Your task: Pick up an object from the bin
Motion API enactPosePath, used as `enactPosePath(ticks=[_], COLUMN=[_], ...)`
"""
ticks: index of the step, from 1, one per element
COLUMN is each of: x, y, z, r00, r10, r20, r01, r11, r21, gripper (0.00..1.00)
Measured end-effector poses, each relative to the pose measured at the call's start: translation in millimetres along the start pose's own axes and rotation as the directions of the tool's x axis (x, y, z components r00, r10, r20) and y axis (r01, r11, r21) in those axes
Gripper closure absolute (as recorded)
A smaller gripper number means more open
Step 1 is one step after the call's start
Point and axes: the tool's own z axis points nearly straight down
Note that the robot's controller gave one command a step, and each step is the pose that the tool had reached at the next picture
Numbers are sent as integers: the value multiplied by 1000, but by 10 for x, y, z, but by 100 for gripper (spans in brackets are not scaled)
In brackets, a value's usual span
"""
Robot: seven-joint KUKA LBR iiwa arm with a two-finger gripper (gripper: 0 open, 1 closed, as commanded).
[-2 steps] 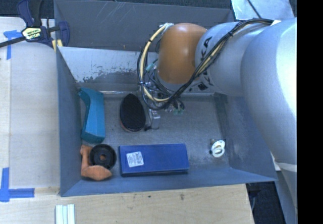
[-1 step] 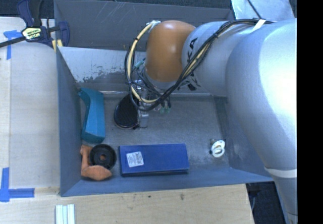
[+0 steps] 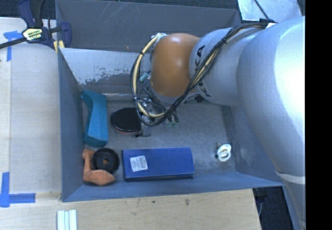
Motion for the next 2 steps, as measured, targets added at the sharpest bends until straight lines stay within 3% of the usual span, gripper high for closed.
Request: enactPosePath(ticks=[1,2], x=[0,128], y=[0,-29], z=[0,-2], r00=[1000,998], r10=[0,-65], r20=[0,1], r01=[0,65], r11=[1000,998], r21=[0,0], gripper=[100,100])
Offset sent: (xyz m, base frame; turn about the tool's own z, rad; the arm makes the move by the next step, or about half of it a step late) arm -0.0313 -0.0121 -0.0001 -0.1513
